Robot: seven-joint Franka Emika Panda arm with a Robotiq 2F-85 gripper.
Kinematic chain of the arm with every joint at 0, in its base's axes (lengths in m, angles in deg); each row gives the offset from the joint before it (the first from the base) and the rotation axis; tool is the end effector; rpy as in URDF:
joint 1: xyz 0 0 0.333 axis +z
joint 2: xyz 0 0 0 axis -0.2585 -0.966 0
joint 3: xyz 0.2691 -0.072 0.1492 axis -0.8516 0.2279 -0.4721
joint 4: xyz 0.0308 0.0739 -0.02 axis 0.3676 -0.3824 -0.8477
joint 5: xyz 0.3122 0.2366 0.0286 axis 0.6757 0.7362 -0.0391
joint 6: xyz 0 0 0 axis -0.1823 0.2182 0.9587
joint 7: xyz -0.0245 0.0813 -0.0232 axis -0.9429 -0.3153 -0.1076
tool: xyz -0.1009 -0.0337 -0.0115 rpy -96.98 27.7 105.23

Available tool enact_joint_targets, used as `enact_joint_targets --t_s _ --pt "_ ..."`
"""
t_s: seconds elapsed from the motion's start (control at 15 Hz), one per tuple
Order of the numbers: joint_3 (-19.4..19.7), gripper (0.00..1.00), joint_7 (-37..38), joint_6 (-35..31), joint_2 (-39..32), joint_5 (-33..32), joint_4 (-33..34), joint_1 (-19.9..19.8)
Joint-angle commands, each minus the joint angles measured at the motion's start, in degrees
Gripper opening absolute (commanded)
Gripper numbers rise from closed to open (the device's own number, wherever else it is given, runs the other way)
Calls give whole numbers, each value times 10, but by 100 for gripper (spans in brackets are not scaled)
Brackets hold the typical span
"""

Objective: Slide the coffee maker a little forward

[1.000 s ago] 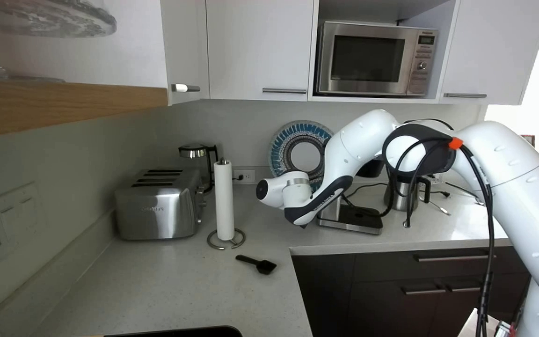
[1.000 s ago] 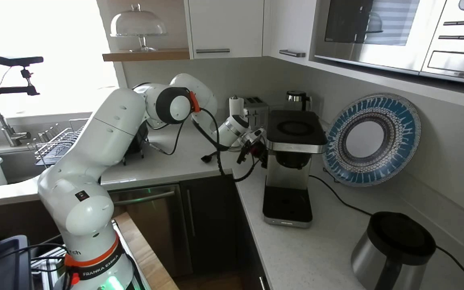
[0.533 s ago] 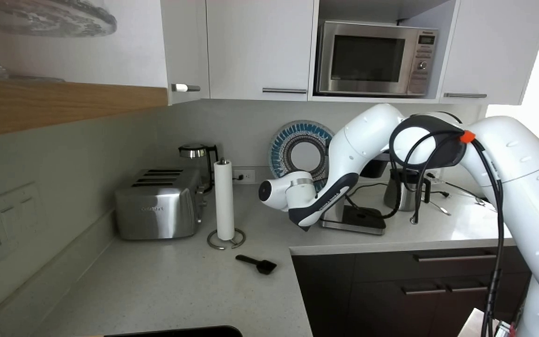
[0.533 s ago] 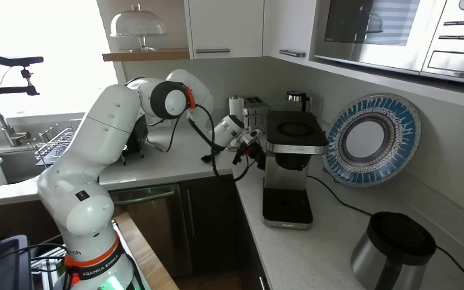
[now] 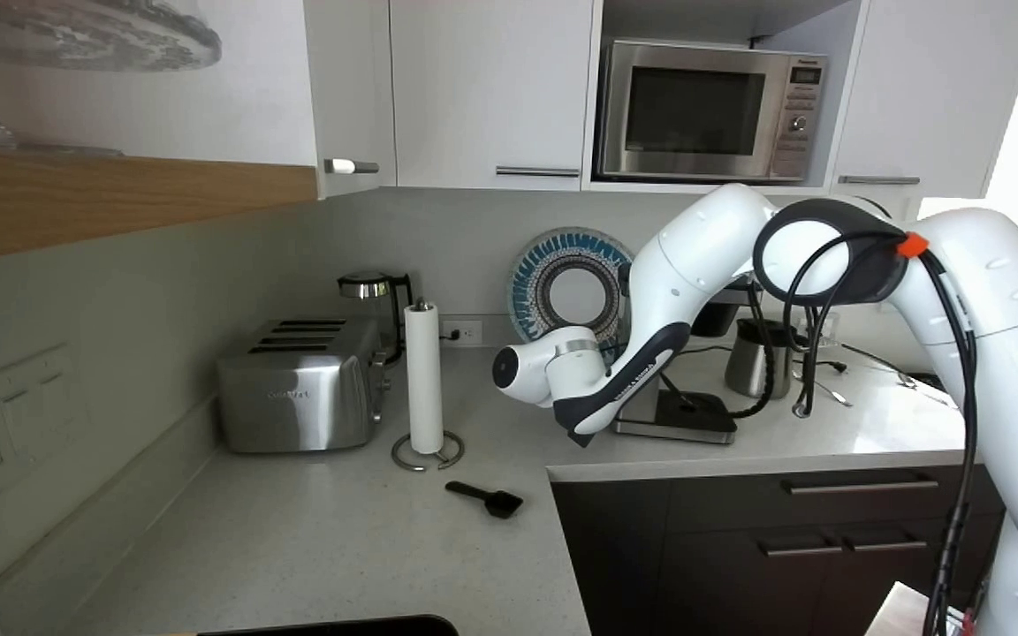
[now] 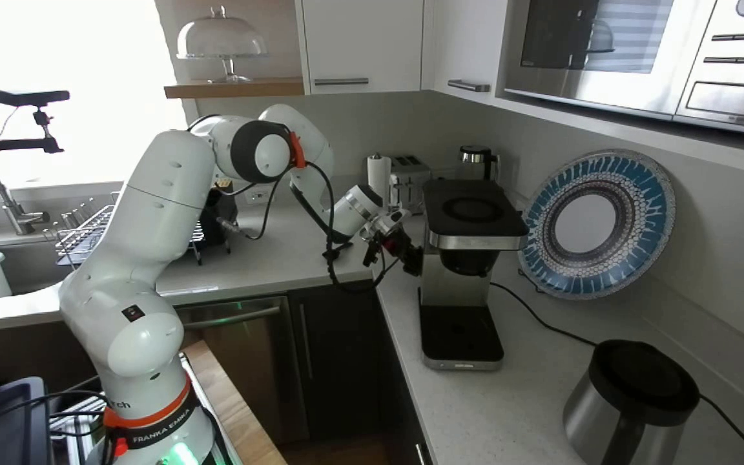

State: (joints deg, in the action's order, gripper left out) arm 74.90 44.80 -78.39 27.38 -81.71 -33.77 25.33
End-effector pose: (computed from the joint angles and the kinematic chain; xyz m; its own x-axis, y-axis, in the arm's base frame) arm 0.6393 0.0398 0.2280 0.9736 -0.0189 0.2275 -0.2065 -0.4979 0.8423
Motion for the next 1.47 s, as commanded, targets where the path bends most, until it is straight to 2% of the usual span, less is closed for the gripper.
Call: enact_joint_targets --t_s 0.0,0.27,0.6,0.87,0.93,1.07,1.4 --pt "-1 0 41 41 56 27 -114 -12" --pt "-10 0 21 29 111 54 -152 -29" --pt "-2 0 23 45 157 87 -189 -30" --pt "3 0 86 -21 163 -52 -200 -21" --pt "-2 0 93 -29 157 -62 -194 -27" --pt "-14 0 89 -57 169 -55 -199 -41" --pt "-32 0 10 -172 238 10 -234 -68"
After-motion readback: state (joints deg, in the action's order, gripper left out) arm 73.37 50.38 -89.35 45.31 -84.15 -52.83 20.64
